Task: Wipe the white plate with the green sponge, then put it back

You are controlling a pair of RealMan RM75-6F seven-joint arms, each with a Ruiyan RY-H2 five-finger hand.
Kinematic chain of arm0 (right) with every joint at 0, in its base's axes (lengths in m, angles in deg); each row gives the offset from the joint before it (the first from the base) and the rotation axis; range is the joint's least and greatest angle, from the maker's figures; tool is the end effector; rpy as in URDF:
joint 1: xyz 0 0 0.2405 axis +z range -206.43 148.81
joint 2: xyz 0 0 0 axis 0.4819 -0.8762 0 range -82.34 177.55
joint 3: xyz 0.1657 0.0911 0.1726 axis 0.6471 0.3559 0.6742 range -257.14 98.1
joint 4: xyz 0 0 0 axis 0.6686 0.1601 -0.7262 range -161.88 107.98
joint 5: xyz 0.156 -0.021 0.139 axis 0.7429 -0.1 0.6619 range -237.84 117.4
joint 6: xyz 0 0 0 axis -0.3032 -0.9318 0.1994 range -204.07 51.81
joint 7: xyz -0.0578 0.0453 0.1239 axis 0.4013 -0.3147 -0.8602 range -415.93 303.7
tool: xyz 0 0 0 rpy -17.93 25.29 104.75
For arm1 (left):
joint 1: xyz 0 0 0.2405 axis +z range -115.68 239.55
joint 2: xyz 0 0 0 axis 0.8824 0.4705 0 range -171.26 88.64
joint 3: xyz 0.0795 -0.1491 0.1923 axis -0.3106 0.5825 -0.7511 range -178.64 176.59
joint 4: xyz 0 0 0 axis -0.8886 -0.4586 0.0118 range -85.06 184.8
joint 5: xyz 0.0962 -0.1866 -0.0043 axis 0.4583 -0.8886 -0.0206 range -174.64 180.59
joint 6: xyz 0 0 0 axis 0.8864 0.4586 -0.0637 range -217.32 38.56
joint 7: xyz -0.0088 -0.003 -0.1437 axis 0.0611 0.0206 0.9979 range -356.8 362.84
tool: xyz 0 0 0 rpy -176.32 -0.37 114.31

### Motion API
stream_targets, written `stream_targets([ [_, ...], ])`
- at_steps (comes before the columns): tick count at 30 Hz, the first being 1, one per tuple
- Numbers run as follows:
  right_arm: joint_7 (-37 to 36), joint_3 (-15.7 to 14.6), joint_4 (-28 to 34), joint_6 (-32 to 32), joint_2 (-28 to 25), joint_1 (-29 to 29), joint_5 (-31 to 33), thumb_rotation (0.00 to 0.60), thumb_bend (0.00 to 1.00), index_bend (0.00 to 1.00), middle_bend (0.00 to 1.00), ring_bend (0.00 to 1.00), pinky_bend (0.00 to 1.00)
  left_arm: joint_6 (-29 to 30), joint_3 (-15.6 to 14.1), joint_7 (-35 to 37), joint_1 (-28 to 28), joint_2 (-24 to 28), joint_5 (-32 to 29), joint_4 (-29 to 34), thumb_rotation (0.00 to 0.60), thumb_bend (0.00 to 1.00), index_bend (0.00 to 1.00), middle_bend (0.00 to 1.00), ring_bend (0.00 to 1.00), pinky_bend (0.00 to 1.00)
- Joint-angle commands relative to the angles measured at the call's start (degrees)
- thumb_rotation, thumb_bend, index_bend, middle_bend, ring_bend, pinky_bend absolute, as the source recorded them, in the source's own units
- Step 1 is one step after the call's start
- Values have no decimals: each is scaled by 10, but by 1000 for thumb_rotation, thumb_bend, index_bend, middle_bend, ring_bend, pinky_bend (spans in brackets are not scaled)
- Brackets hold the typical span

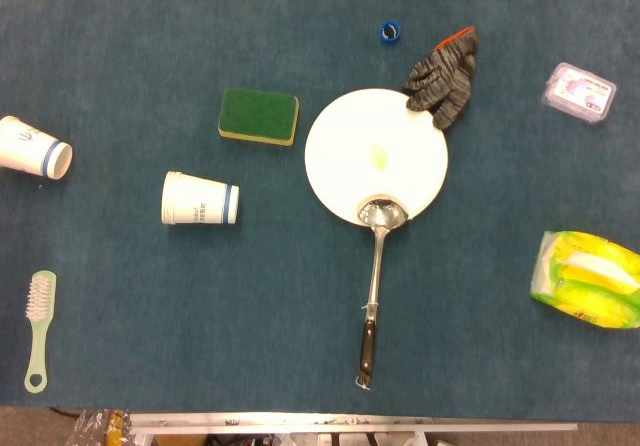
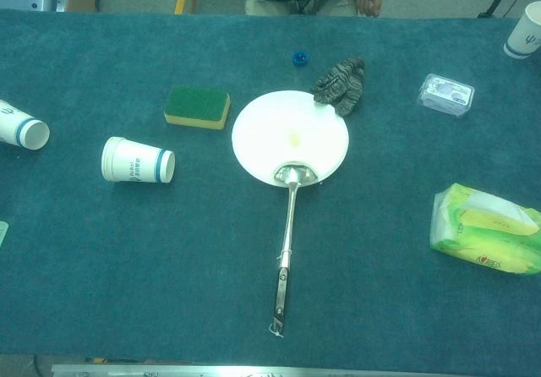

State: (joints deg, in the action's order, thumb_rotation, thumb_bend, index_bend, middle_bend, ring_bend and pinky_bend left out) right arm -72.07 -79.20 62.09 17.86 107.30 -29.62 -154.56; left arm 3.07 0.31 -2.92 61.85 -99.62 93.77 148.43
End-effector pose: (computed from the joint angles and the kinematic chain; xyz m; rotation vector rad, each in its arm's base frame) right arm -0.3171 -0.1399 0.1938 1.3577 -0.9439 1.0884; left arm -0.2941 0.1489 0.1896 -1.3820 -0.7723 -0.8772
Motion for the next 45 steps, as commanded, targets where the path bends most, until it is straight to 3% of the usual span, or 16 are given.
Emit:
stream_targets([
  [1, -4, 0, -4, -1, 2, 0, 1, 600, 316, 167, 242, 123, 261, -1, 0, -3, -1, -1, 0, 1, 600, 294, 282, 129, 0, 100],
  [13, -4, 2, -4, 1, 1, -1, 1, 600, 315, 167, 242, 123, 261, -2, 3, -4, -5, 5, 4, 5, 600, 294, 282, 129, 0, 100],
  [23, 16, 3, 18, -10, -3, 10, -7, 600, 316, 167, 242, 123, 261, -39, 13, 10, -35, 25, 7, 12, 600, 294, 282, 130, 0, 100],
  [29, 28, 2, 30, -21, -2, 14, -5, 600, 316, 167, 242, 124, 261, -108, 26, 26, -84, 42, -5, 34, 600, 294, 282, 130, 0, 100],
  [35, 40, 5, 38, -37, -2, 22, 2, 600, 316, 167, 242, 124, 261, -193, 48, -12, -146, 48, -34, 63, 600, 294, 282, 128, 0, 100],
  [45, 54, 12, 42, -50, 3, 31, 15, 600, 316, 167, 242, 124, 261, -329, 92, -91, -256, 2, -156, 62, 600, 294, 267, 120, 0, 100],
])
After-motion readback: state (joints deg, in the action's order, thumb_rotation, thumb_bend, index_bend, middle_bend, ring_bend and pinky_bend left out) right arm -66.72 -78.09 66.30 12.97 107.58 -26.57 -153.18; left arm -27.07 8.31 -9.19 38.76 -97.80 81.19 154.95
